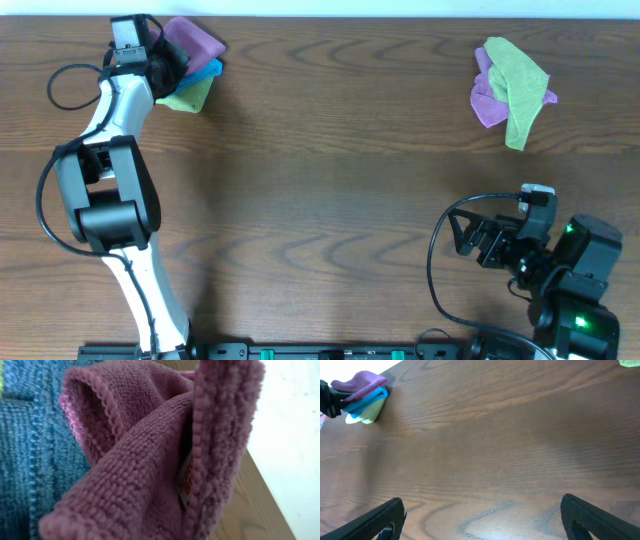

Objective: Fold the cloth
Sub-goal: 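Carry the purple cloth with the left gripper onto the blue-green stack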

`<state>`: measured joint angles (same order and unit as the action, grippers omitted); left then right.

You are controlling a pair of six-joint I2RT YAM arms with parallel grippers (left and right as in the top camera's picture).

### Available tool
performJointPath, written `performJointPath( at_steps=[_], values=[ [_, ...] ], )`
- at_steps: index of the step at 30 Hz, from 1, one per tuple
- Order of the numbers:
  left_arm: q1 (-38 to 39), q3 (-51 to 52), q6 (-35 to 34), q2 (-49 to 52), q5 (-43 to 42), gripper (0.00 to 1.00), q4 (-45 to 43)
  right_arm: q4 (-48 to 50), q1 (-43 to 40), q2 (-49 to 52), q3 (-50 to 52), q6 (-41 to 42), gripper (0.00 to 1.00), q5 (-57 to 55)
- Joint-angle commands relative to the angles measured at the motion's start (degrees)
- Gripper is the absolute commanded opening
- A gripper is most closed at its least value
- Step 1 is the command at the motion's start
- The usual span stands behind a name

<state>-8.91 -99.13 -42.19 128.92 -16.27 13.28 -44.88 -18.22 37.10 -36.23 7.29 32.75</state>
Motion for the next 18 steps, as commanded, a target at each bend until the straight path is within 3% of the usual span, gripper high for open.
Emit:
performJointPath(
  at_steps=[1,6,18],
  values=[
    [-0.5,-1.3,2.0,0.5,-0.2,0.06,1.1,0.1,-0.5,-0.1,0.3,0.8,0.99,0.2],
    [-0.6,-1.3,4.6,-1.6,-1.1,0.06,2.0,0.1,-0.5,-0.1,0.3,0.8,0.99,0.2],
    [-1.2,-1.3,8.4,-4.7,7.8,0.06,12.5,0.1,-0.5,-0.1,0.3,0.8,0.99,0.2]
  ],
)
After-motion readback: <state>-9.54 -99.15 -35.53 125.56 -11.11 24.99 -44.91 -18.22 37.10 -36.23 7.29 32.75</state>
